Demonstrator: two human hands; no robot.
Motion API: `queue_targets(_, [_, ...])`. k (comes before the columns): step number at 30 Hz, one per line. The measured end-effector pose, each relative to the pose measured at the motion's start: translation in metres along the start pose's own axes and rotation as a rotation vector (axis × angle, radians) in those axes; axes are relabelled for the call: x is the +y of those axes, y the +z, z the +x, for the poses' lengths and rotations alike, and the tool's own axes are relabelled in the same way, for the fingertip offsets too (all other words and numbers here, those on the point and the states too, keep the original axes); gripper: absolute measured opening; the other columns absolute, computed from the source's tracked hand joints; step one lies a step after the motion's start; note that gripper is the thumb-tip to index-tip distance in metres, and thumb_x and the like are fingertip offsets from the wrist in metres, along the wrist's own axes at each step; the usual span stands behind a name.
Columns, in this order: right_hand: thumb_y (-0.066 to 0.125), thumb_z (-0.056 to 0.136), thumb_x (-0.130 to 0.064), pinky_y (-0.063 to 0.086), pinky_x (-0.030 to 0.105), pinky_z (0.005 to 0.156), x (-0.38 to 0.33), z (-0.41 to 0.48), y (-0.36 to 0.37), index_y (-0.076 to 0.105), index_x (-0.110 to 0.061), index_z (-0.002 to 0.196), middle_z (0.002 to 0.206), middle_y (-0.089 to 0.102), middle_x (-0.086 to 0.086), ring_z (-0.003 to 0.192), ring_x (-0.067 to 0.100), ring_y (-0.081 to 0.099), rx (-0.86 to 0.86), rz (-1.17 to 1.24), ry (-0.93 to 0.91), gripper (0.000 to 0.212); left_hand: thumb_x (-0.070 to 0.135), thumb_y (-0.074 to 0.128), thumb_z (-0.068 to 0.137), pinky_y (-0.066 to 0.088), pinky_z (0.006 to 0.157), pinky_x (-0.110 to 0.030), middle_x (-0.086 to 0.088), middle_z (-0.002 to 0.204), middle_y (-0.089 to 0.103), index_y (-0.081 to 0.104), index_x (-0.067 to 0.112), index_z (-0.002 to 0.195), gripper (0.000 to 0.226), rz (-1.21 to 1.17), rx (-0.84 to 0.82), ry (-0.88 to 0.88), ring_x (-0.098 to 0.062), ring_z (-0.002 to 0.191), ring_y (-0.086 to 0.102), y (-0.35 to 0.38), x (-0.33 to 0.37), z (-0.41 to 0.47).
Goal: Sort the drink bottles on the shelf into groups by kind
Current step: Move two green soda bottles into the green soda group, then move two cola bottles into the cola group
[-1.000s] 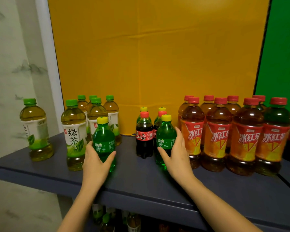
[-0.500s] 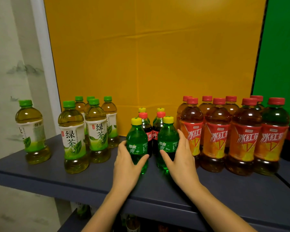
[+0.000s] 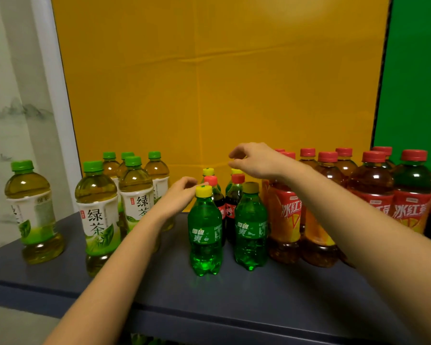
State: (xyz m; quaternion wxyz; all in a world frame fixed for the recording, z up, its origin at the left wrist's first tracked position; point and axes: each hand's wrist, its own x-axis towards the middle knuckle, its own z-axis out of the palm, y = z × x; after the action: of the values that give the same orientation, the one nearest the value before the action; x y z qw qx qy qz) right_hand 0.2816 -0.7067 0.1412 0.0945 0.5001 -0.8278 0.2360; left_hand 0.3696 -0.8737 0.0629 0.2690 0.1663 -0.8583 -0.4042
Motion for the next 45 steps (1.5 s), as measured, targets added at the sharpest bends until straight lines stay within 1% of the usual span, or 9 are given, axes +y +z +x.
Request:
queue_targets(8, [0.071, 0.078, -0.029, 0.053, 0.035, 0.076, 0.009, 0.047, 0.008, 0.049, -0.001, 0.122, 0.132, 0.051, 0.014, 0.114, 0.031, 0.055, -0.489, -0.087, 0.292, 0.057, 0.03, 0.073, 0.072, 0.055, 0.079, -0.026, -0.006, 0.111, 0.068, 0.06, 0.015, 0.115, 0.047, -0.141, -0.227, -0.055, -0.016, 0.1, 0.065, 0.007, -0.004, 0.016])
queue_targets(11, [0.074, 0.074, -0.032, 0.05, 0.038, 0.088, 0.01, 0.052, 0.015, 0.048, -0.003, 0.125, 0.136, 0.049, 0.012, 0.118, 0.032, 0.054, -0.602, -0.159, 0.353, 0.064, 0.025, 0.074, 0.072, 0.055, 0.075, -0.022, -0.002, 0.109, 0.07, 0.062, 0.02, 0.112, 0.043, -0.161, -0.316, -0.038, -0.014, 0.097, 0.067, 0.008, -0.012, 0.016])
queue_targets(19, [0.071, 0.076, -0.032, 0.05, 0.033, 0.073, 0.012, 0.054, 0.024, 0.053, -0.006, 0.118, 0.131, 0.055, 0.014, 0.107, 0.031, 0.059, -0.654, -0.185, 0.379, 0.053, 0.021, 0.071, 0.075, 0.054, 0.07, -0.014, -0.012, 0.11, 0.068, 0.061, 0.004, 0.111, 0.041, -0.073, -0.313, 0.054, -0.002, 0.083, 0.067, 0.006, -0.016, 0.021])
queue_targets(23, [0.077, 0.07, -0.03, 0.044, 0.029, 0.054, 0.015, 0.053, 0.025, 0.057, -0.007, 0.088, 0.111, 0.058, 0.013, 0.085, 0.026, 0.055, -0.565, -0.107, 0.363, 0.035, 0.021, 0.071, 0.075, 0.054, 0.069, -0.017, -0.007, 0.098, 0.07, 0.064, 0.007, 0.103, 0.032, -0.121, -0.294, 0.059, -0.002, 0.078, 0.068, 0.006, -0.014, 0.02])
queue_targets(26, [0.08, 0.064, -0.039, 0.042, 0.029, 0.053, 0.015, 0.051, 0.024, 0.047, -0.012, 0.068, 0.087, 0.051, 0.005, 0.082, 0.026, 0.052, -0.409, -0.121, 0.303, 0.043, 0.023, 0.074, 0.074, 0.052, 0.081, -0.037, -0.016, 0.105, 0.069, 0.065, 0.017, 0.102, 0.03, -0.111, -0.244, 0.05, -0.022, 0.088, 0.067, 0.0, -0.01, 0.018])
queue_targets(29, [0.08, 0.063, -0.039, 0.043, 0.024, 0.047, 0.012, 0.05, 0.012, 0.049, -0.012, 0.062, 0.07, 0.05, 0.001, 0.063, 0.018, 0.052, -0.3, -0.059, 0.257, 0.041, 0.022, 0.071, 0.077, 0.048, 0.066, -0.033, -0.013, 0.1, 0.067, 0.063, 0.017, 0.099, 0.024, -0.124, -0.14, 0.051, -0.025, 0.084, 0.06, -0.009, 0.002, 0.018])
queue_targets(32, [0.078, 0.064, -0.041, 0.048, 0.026, 0.055, 0.002, 0.047, -0.009, 0.048, -0.012, 0.065, 0.084, 0.059, 0.005, 0.072, 0.021, 0.057, -0.179, -0.035, 0.191, 0.042, 0.03, 0.069, 0.077, 0.046, 0.065, -0.022, -0.008, 0.106, 0.063, 0.06, 0.009, 0.11, 0.041, -0.103, -0.002, 0.081, -0.017, 0.092, 0.058, -0.021, 0.023, 0.021])
queue_targets(38, [0.075, 0.063, -0.048, 0.049, 0.034, 0.063, -0.016, 0.03, -0.06, 0.054, -0.01, 0.074, 0.093, 0.064, 0.011, 0.078, 0.026, 0.058, 0.13, 0.073, 0.066, 0.045, 0.033, 0.071, 0.074, 0.047, 0.086, -0.038, -0.012, 0.113, 0.062, 0.057, 0.005, 0.112, 0.049, -0.153, 0.265, 0.216, -0.026, 0.105, 0.058, -0.038, 0.074, 0.019])
queue_targets(45, [0.076, 0.062, -0.041, 0.055, 0.044, 0.085, -0.005, -0.023, -0.12, 0.058, -0.012, 0.098, 0.106, 0.063, 0.007, 0.099, 0.023, 0.061, 0.43, 0.363, 0.004, 0.05, 0.032, 0.071, 0.075, 0.046, 0.071, -0.022, 0.0, 0.092, 0.065, 0.064, 0.011, 0.1, 0.034, -0.2, 0.383, 0.442, -0.009, 0.084, 0.059, -0.033, 0.157, -0.012])
